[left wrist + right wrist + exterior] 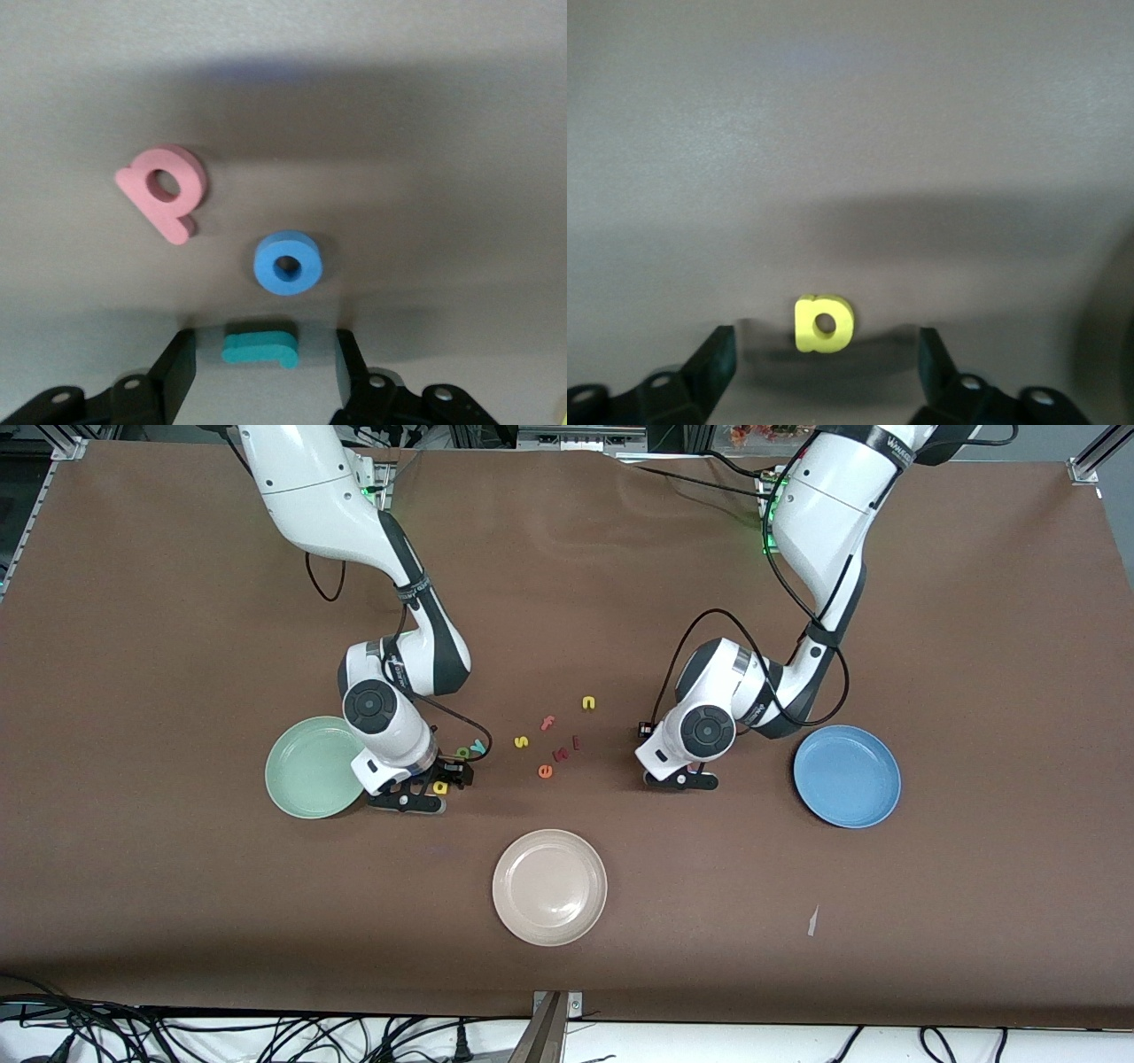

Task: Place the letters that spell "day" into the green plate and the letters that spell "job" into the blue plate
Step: 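Drop the d on the green plate while the left gripper drops the j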

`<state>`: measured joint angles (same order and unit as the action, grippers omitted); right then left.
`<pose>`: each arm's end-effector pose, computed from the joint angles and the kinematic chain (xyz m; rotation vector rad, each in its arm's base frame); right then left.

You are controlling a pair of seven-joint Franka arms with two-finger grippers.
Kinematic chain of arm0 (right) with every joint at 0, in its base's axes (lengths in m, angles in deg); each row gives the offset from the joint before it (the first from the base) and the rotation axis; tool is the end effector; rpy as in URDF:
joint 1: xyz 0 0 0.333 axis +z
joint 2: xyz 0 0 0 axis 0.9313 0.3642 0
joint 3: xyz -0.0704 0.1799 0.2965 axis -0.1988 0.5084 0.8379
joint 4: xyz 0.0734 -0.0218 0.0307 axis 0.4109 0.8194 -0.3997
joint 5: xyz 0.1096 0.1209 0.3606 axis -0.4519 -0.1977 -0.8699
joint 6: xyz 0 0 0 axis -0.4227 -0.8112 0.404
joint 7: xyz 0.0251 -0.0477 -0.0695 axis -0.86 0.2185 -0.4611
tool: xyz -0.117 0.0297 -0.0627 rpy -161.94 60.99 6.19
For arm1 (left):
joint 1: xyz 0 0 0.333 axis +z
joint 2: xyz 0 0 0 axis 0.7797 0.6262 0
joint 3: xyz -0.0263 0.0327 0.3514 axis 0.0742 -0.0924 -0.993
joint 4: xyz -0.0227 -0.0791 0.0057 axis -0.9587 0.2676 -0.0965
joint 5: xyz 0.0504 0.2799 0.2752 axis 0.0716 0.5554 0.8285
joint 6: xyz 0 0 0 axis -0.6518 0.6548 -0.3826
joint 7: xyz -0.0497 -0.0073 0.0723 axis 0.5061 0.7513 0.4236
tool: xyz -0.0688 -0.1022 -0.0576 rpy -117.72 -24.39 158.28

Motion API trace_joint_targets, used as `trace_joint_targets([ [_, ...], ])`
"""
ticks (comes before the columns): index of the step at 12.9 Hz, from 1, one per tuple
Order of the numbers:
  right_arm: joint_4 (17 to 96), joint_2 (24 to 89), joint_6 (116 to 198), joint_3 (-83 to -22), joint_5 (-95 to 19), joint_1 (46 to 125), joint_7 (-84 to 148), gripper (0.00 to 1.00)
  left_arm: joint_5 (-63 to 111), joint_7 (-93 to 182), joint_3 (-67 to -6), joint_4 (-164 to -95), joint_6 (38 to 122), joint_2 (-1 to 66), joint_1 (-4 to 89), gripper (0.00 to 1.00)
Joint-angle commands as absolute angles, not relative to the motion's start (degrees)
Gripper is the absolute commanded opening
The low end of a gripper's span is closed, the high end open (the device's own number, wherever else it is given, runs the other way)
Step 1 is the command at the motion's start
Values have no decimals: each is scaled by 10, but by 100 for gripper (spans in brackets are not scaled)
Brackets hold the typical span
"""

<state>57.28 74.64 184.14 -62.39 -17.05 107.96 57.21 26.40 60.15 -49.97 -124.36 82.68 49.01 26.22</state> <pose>0.6292 0.3030 0.1740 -3.1121 0.1360 -0.0833 0.5776 -0.3333 0.1595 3.0946 -0.0650 -0.5359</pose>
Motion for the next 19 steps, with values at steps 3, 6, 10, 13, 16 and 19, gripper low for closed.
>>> trace_joint_targets([
  [3, 573, 754, 1848, -636, -184, 1091, 572, 71, 273, 607, -498, -1268, 834, 470, 272, 35],
  [6, 573, 753, 1847, -639, -184, 1091, 571, 64, 272, 607, -498, -1268, 834, 466, 274, 23],
  [10, 573, 753, 1846, -641, -184, 1092, 569, 54, 272, 606, -498, -1267, 828, 463, 275, 24],
  [13, 573, 753, 1846, -641, -184, 1092, 572, 49, 299, 605, -508, -1264, 787, 421, 277, 24],
  [16, 573, 753, 1846, -641, -184, 1092, 574, 39, 356, 529, -508, -1258, 738, 383, 328, 24],
  [19, 573, 753, 1846, -641, -184, 1092, 571, 25, 361, 387, -510, -1259, 725, 378, 393, 25],
])
